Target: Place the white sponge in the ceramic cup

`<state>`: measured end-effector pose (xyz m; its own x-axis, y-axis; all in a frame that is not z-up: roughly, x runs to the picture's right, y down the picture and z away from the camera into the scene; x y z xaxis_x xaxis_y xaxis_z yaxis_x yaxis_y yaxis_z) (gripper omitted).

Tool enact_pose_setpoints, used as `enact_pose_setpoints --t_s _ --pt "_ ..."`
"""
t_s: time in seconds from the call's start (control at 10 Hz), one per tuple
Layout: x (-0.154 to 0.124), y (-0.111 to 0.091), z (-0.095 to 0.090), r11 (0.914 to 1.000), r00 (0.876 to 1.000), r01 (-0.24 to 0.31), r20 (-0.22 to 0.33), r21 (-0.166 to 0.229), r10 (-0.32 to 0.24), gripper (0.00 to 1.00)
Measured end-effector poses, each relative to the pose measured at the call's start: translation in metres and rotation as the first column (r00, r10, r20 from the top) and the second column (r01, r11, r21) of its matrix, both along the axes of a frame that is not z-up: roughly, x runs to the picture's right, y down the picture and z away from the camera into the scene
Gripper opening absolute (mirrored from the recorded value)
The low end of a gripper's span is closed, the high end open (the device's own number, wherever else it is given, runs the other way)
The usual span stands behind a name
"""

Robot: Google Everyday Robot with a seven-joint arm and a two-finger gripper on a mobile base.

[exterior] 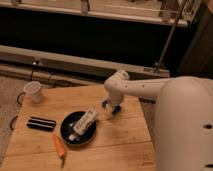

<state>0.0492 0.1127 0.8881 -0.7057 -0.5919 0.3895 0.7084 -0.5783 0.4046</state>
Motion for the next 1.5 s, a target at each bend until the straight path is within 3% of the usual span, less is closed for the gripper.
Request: enact_pose_setpoints --t_s 0.3,0.8,1.1,1.3,1.5 --pt "-0.002 0.012 0.015 0.9996 1.0 0.005 -0.01 -0.028 -0.005 0.79" --pt "0.002 0.009 0.02 0.999 0.999 -0.002 -0.034 -0.046 0.0 0.33" --pt "0.012 -0.012 0.012 0.9986 0.994 -0.04 -0.099 -0.036 0.036 0.03" --pt "0.014 -0.039 0.006 0.9972 0.987 -0.074 -0.143 -0.013 0.072 0.0" --pt "-0.012 -0.079 0.004 0.9966 0.987 -0.075 -0.138 0.033 0.079 0.0"
